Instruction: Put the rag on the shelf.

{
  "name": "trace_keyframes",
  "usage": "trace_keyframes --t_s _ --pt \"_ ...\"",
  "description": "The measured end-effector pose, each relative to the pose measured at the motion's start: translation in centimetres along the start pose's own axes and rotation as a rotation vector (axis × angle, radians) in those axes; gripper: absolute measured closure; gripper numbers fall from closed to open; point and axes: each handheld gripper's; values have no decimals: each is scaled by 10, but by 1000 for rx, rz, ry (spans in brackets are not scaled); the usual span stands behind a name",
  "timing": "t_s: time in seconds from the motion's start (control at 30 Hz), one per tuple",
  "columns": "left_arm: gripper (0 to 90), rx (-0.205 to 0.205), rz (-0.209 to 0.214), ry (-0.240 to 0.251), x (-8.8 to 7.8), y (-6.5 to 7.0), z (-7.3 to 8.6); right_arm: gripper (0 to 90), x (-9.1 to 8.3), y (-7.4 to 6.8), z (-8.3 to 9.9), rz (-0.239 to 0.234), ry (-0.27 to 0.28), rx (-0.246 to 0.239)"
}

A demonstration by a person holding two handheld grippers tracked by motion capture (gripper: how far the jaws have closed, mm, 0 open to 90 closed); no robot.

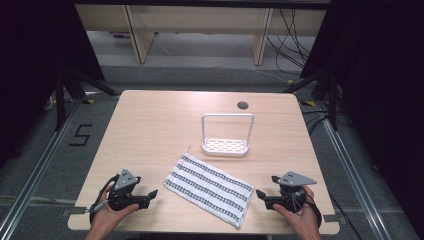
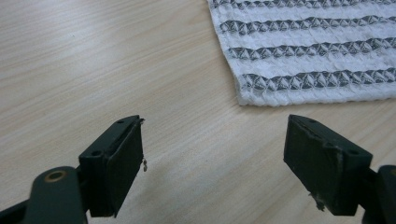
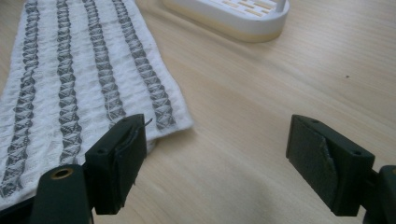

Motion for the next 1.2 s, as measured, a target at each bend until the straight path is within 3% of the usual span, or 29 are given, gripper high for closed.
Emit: trace_keyframes --t_s 0.1,0.13,0.17,0.23,0.4,0.43,0.47,0.53,0.7,0.97,1.2 --pt "193 11 7 -6 -1 0 0 227 2 -3 -2 15 5 -9" --pt "193 5 9 -1 0 1 0 228 3 -7 -3 8 -2 23" --pt "193 4 6 -6 0 1 0 232 6 -5 -5 4 2 -36" --pt "193 4 9 -5 0 1 0 233 7 -7 -6 3 -7 -21" --pt "193 5 4 -9 -1 1 0 239 13 -8 -11 -16 -8 -45" --pt "193 10 6 -14 -1 1 0 243 14 -11 -12 -16 -7 -18" --pt "193 -5 16 -3 0 2 0 245 16 -10 -15 -23 -10 -53" --pt "193 -13 18 -5 1 3 -1 247 19 -11 -18 -28 -11 -67" --pt "193 -47 40 -2 4 8 0 254 27 -15 -24 -58 -13 -66" --pt "193 -31 52 -12 2 12 -3 277 53 -25 -53 -92 -46 -138" --pt "193 -44 60 7 3 19 -5 292 66 -30 -67 -115 -50 -154"
Point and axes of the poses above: each handheld gripper's, and its own axes: x roughly forward along the jaws, z roughly out of its underside, y roughly to its right, and after that the axes turned 13 degrees about -z, right-handed
